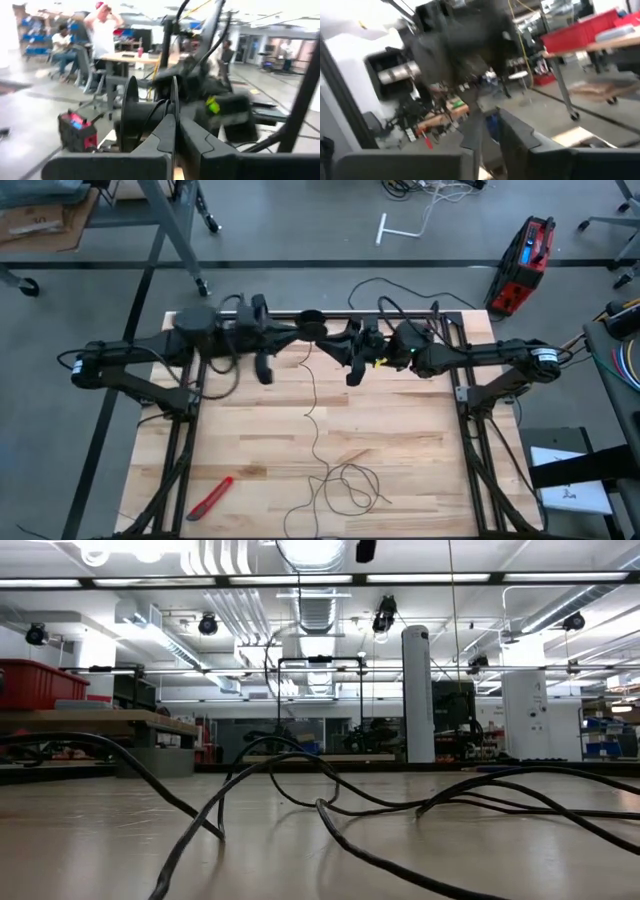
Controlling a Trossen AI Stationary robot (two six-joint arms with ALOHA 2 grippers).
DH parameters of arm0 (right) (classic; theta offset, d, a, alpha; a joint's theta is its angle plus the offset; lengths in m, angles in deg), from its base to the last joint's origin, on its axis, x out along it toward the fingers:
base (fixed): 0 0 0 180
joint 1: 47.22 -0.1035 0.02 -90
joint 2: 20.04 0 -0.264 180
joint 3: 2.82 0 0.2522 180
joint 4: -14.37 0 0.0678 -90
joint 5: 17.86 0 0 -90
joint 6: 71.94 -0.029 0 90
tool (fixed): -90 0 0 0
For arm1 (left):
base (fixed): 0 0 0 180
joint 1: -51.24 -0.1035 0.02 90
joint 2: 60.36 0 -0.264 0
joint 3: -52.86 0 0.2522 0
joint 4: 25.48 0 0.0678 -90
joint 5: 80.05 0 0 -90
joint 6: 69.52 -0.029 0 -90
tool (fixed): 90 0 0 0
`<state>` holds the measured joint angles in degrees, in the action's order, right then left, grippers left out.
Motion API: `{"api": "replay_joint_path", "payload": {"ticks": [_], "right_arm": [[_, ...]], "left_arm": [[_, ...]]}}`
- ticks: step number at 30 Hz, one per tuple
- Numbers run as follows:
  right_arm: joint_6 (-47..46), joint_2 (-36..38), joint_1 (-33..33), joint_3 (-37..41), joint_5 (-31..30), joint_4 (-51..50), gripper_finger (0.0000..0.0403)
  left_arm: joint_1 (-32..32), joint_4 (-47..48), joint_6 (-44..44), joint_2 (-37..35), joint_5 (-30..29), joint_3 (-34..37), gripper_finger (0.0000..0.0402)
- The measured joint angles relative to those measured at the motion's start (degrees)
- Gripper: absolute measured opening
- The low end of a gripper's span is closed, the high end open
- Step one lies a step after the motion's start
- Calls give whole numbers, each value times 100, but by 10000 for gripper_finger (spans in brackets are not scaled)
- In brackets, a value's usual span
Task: Coil cords
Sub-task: Coil the black wire on the black spool
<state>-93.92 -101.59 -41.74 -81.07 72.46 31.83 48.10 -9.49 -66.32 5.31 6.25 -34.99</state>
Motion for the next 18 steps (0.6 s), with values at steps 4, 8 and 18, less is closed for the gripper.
{"api": "replay_joint_path", "payload": {"ticks": [4,8,18], "right_arm": [[-79,222,-23,-2,4,-658,97],[7,389,-90,-4,18,-1209,125],[-52,647,-313,-528,214,-2384,159]], "left_arm": [[-421,232,-199,-232,1356,-13,0],[-1057,427,-43,-343,3997,-7,0],[-1569,1988,-1523,-161,5734,-2,0]]}}
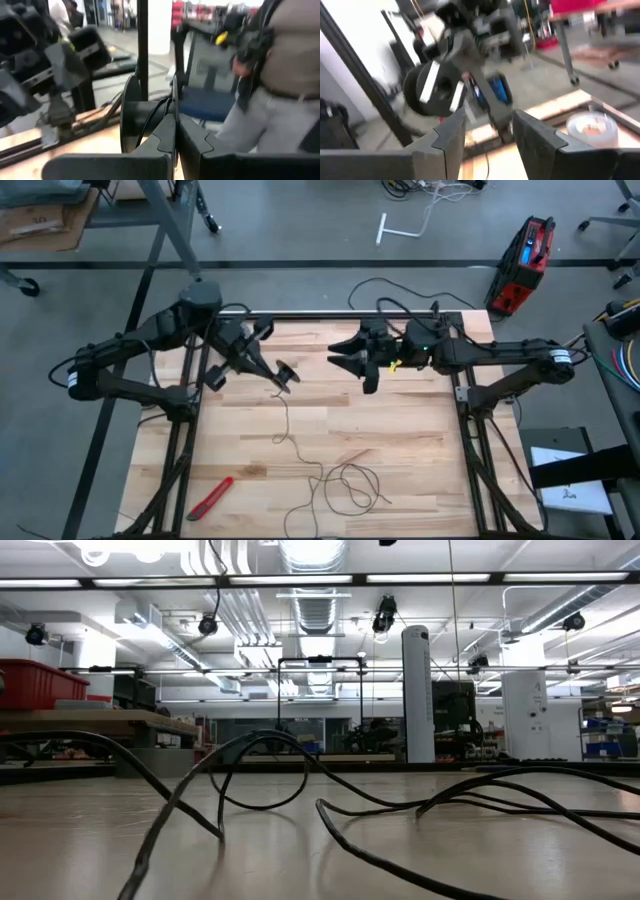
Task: Coil cords
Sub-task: Coil the black wire on the black spool
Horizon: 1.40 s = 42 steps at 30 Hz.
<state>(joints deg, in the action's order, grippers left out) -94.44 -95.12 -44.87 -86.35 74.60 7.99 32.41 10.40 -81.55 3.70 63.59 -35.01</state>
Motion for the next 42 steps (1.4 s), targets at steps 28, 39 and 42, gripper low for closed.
{"api": "replay_joint_path", "payload": {"ticks": [28,39,42], "right_arm": [[0,-1209,-281,-2242,-242,-3159,156],[262,-1410,-297,-2280,-204,-2857,147],[383,-1455,-296,-2280,-205,-2726,121]], "left_arm": [[-4,346,-640,546,-540,0,0],[0,301,-633,556,-511,0,0],[0,290,-571,561,-509,0,0]]}}
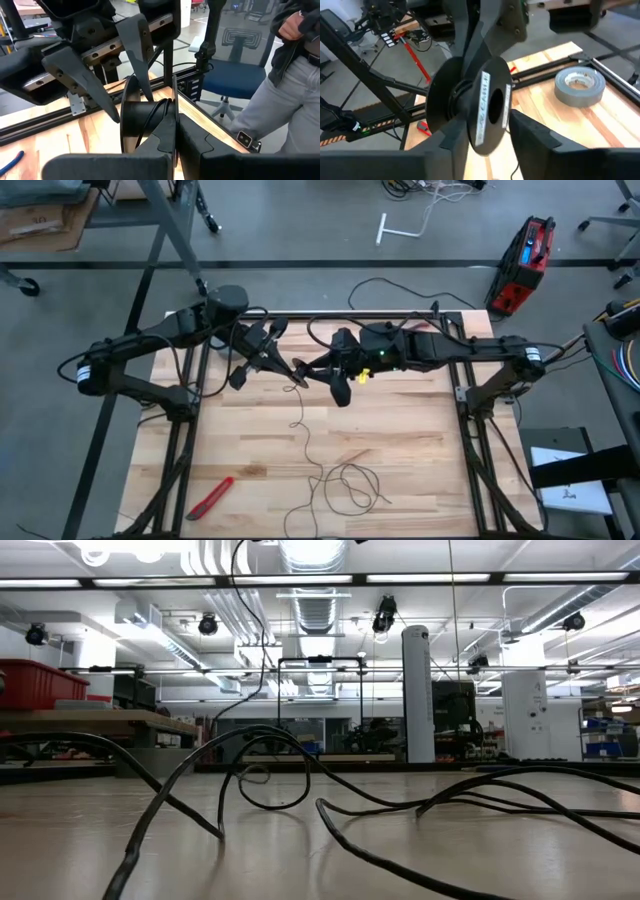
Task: Coil cords
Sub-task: Coil the black wire on the black spool
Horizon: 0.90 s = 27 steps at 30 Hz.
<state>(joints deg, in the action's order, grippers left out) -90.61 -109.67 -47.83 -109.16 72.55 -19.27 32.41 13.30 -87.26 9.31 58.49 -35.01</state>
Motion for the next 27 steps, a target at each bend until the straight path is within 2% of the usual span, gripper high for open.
{"api": "replay_joint_path", "payload": {"ticks": [6,9,16,19,24,27], "right_arm": [[234,0,4,0,-113,114,13],[175,4,0,0,-391,88,8],[168,15,-3,0,-474,106,2],[151,28,-3,0,-493,132,1],[44,37,-3,0,-708,94,1],[-87,46,-4,0,-917,87,0]], "left_arm": [[-3,-12,142,0,-3,0,0],[-9,-28,404,-2,-43,0,0],[-7,-47,807,-61,-87,0,0],[-4,-199,1446,-114,-177,0,1],[-13,-151,1562,-255,-378,2,24],[-11,-143,1573,-370,-760,1,44]]}}
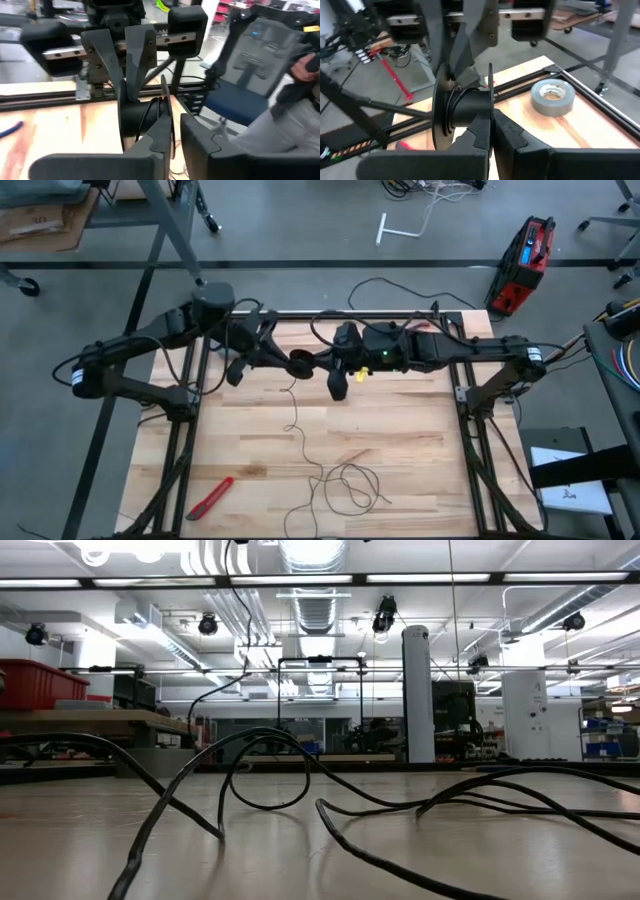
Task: Coil cords
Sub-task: Coil the black wire on the black spool
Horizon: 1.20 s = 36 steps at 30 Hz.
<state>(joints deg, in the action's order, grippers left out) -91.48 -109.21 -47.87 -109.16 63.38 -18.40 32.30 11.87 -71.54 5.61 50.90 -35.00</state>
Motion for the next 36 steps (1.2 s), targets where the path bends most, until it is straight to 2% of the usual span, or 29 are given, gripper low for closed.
{"api": "replay_joint_path", "payload": {"ticks": [3,7,11,14,22,30,36], "right_arm": [[-129,4,8,0,-180,-109,0],[-422,75,5,0,-995,-414,0],[-692,189,5,0,-1801,-558,0],[-736,205,10,0,-2228,-607,0],[-789,205,7,0,-2672,-735,0],[-1047,205,87,2,-2742,-996,0],[-776,286,134,9,-3106,-774,0]], "left_arm": [[0,63,-1,-87,-630,-1,66],[-42,93,-24,-145,-1301,-1,94],[-23,78,8,-150,-1631,-1,113],[111,-173,437,-24,-2076,-3,120],[480,-662,619,293,-3288,-1,121],[632,-657,577,344,-3545,-3,119],[625,86,555,368,-3957,12,104]]}}
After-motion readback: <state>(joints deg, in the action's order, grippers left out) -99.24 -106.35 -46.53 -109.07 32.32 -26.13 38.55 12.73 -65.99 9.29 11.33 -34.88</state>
